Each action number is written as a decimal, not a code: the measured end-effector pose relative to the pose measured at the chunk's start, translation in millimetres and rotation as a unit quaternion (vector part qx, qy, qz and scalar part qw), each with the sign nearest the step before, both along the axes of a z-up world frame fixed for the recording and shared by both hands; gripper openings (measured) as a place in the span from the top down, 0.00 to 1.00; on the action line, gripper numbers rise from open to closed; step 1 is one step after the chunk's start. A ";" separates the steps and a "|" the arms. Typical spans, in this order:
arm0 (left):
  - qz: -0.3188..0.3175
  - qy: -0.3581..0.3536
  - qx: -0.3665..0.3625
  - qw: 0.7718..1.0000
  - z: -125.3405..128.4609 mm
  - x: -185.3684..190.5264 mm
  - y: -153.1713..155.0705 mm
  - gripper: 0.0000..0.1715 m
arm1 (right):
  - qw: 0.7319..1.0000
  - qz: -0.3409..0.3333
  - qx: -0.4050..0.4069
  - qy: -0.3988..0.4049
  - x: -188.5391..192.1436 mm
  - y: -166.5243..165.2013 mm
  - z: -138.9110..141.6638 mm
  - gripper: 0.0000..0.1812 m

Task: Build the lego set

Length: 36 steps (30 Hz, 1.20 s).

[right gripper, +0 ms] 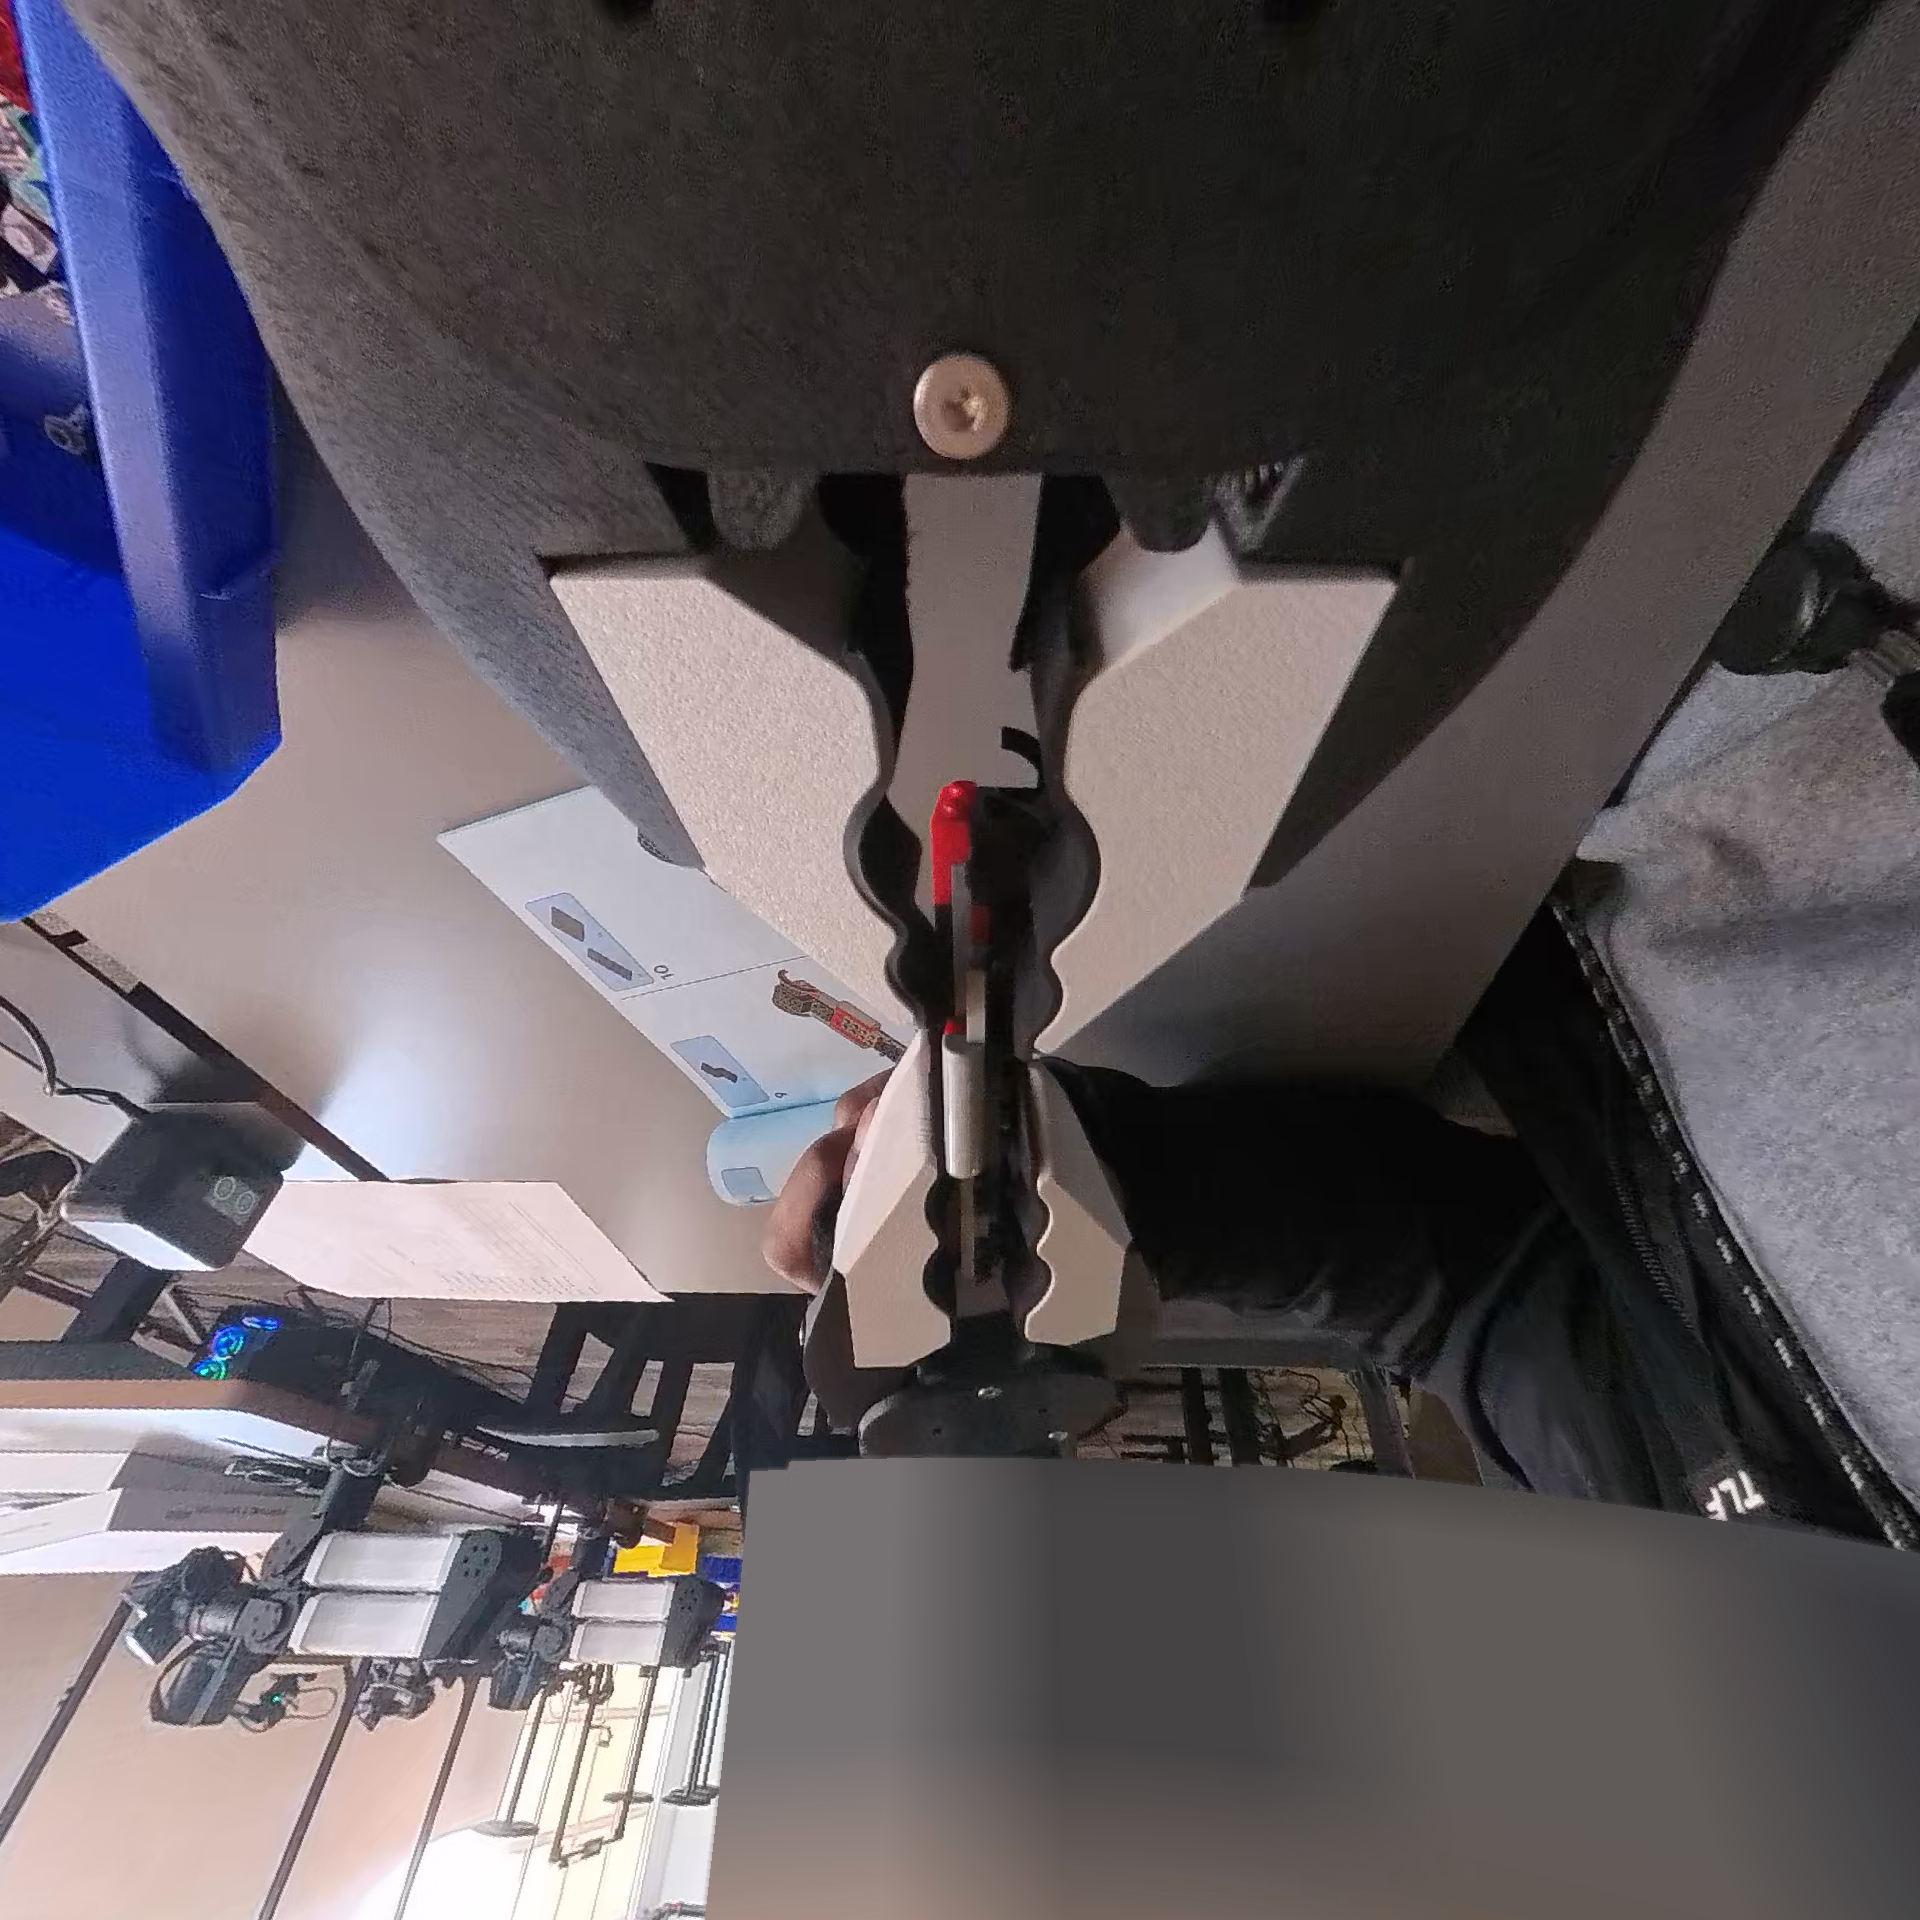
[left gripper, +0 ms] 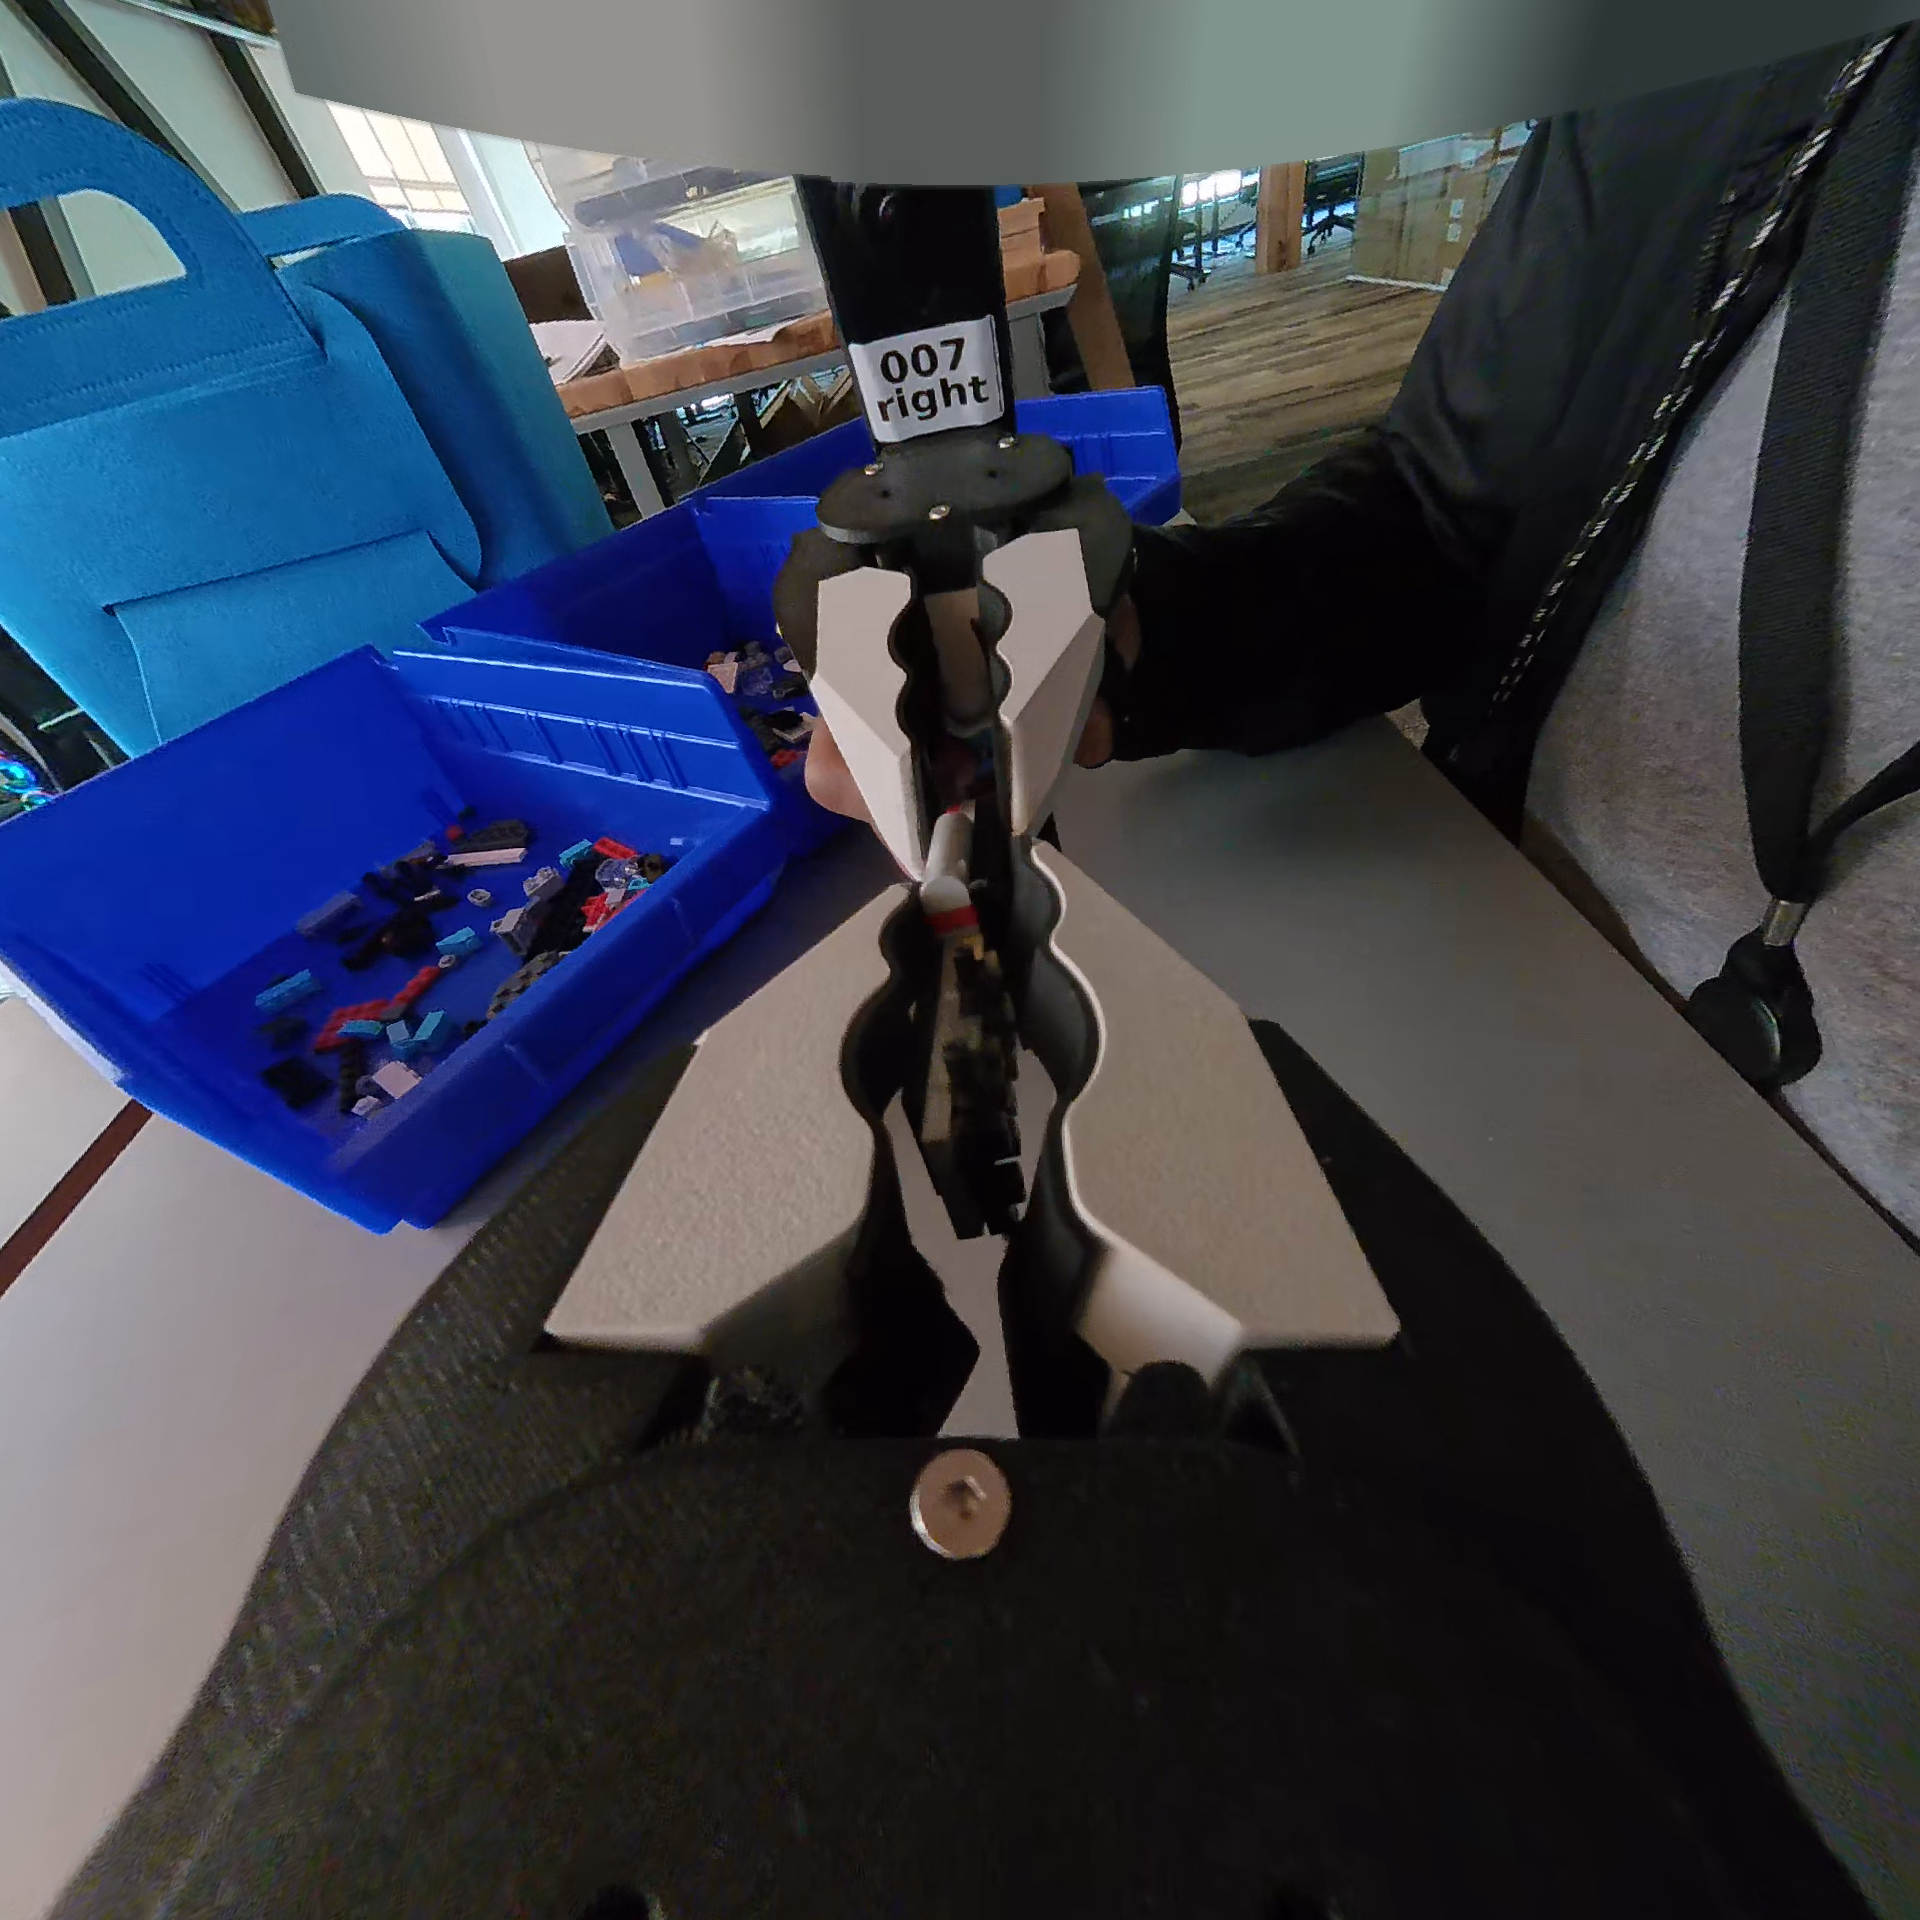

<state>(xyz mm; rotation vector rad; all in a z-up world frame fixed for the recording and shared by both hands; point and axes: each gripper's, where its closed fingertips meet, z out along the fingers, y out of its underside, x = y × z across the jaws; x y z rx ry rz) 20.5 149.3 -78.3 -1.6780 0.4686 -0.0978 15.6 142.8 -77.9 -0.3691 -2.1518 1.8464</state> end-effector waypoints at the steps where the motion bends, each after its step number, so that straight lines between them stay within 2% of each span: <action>1: 0.001 -0.001 0.001 1.000 0.2 -0.3 0.2 0.92 | 1.000 -0.001 -0.001 -0.001 -0.3 0.3 0.1 0.91; 6: 0.016 -0.059 -0.014 0.998 -1.1 -7.8 5.7 0.91 | 1.000 -0.020 -0.005 -0.011 -7.3 6.3 0.6 0.90; 8: 0.025 -0.080 -0.029 0.996 -3.9 -11.5 7.3 0.91 | 1.000 -0.022 -0.007 -0.009 -8.3 8.9 1.7 0.84; 12: 0.044 -0.190 -0.081 0.977 -10.9 -13.3 7.6 0.91 | 0.999 -0.031 0.031 0.001 -12.5 19.5 -9.6 0.78; 14: 0.060 -0.283 -0.122 0.949 -19.7 -8.3 6.7 0.91 | 0.999 -0.031 0.027 0.000 -12.2 25.4 -10.1 0.78; 18: 0.107 -0.457 -0.174 0.866 -53.0 7.6 0.2 0.92 | 0.998 -0.046 0.020 -0.025 -18.0 34.8 -13.8 0.78; 21: 0.134 -0.504 -0.191 0.832 -77.3 18.3 -7.8 0.92 | 0.997 -0.058 0.030 -0.051 -23.9 34.4 -23.8 0.79; 23: 0.159 -0.509 -0.199 0.822 -86.4 18.7 -12.6 0.91 | 0.995 -0.063 0.040 -0.064 -26.8 32.0 -32.2 0.79; 25: 0.190 -0.489 -0.206 0.826 -91.4 13.4 -16.9 0.91 | 0.993 -0.070 0.052 -0.074 -29.9 30.2 -40.2 0.80; 27: 0.230 -0.455 -0.217 0.832 -98.8 4.4 -22.0 0.85 | 0.992 -0.078 0.063 -0.076 -33.0 29.3 -46.2 0.80; 32: 0.282 -0.409 -0.204 0.844 -99.2 -15.2 -34.1 0.60 | 0.990 -0.092 0.072 -0.079 -39.0 29.4 -54.9 0.79; 33: 0.289 -0.394 -0.196 0.850 -95.9 -18.8 -37.3 0.55 | 0.990 -0.094 0.070 -0.080 -39.9 29.4 -55.2 0.79; 36: 0.298 -0.332 -0.133 0.885 -67.6 -31.0 -47.7 0.49 | 0.990 -0.099 0.058 -0.078 -44.5 29.4 -53.3 0.78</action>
